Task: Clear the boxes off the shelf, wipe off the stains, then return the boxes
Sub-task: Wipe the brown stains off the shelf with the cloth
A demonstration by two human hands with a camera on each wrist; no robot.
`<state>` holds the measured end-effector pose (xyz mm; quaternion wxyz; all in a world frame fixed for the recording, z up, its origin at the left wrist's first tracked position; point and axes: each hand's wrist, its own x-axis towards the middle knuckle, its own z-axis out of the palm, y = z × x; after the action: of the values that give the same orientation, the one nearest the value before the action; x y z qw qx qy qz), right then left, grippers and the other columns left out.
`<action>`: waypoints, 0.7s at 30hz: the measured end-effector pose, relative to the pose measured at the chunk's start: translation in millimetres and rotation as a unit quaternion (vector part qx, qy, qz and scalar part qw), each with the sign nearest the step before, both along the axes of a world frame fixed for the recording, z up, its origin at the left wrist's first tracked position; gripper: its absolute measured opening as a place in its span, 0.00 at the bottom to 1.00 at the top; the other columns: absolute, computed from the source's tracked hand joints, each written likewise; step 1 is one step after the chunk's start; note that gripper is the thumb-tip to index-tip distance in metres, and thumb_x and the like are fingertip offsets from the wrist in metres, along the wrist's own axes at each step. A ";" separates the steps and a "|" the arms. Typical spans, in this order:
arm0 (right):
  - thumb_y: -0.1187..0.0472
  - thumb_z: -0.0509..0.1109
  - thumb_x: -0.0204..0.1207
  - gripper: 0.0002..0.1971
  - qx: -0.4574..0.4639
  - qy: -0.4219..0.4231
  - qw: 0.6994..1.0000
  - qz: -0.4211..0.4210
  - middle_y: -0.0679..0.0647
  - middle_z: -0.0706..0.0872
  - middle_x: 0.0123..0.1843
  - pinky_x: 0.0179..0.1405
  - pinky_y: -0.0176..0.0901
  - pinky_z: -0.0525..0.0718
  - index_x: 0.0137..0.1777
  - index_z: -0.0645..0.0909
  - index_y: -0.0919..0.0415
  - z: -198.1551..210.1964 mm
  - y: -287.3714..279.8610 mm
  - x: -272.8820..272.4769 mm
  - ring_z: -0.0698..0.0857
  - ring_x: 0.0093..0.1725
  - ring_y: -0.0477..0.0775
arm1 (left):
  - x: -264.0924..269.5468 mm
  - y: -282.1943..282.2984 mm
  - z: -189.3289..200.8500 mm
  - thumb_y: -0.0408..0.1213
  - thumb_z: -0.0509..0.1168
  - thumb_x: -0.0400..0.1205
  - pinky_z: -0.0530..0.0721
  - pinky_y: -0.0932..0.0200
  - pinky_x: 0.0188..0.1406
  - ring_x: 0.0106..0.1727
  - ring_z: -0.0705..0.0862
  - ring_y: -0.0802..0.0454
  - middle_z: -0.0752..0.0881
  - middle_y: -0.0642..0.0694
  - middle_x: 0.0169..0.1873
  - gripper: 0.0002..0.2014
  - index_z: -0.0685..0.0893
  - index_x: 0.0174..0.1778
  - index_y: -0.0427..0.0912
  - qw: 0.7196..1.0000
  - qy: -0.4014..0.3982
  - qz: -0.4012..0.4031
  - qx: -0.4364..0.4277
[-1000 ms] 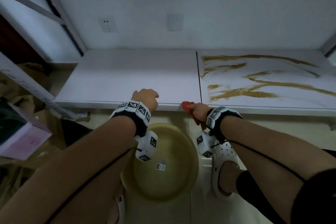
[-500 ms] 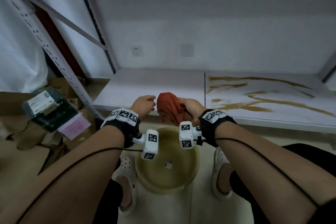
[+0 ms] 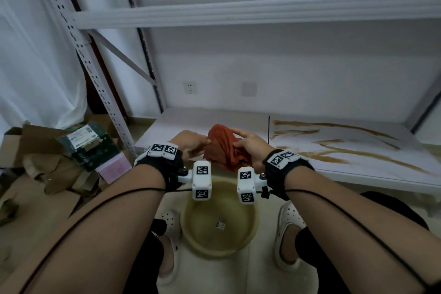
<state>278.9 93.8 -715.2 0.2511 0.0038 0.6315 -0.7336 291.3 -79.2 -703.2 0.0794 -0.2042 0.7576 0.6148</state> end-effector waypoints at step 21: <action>0.47 0.63 0.81 0.17 -0.032 -0.109 0.993 0.021 0.61 0.87 0.52 0.38 0.45 0.82 0.57 0.77 0.62 1.4 5.3 11.7 0.85 0.45 0.59 | 7.0 7.1 47.4 0.32 0.58 0.85 0.75 0.70 0.20 0.25 0.77 0.58 0.78 0.49 0.32 0.07 0.76 0.44 0.48 0.968 0.214 -0.044 -0.120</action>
<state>290.6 99.1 -713.8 0.3340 0.0623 0.5764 -0.7432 298.3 -72.1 -655.8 -0.0825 -0.0422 0.8336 0.5446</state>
